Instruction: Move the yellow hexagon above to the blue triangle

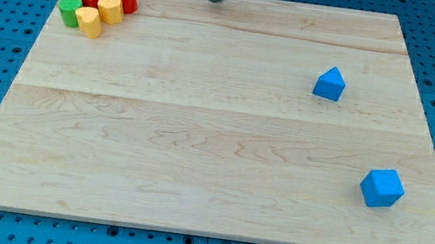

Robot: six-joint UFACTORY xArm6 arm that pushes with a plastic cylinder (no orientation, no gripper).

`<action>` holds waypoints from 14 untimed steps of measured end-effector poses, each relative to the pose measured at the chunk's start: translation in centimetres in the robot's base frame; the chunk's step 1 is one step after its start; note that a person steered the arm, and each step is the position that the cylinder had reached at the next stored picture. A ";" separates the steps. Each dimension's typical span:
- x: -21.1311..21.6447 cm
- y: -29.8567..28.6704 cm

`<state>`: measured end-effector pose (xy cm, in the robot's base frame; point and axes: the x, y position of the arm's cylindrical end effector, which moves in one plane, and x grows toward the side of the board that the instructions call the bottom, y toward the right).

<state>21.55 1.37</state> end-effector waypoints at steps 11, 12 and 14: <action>4.8 -22.8; 5.1 -21.7; 9.3 -17.1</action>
<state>30.83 -15.71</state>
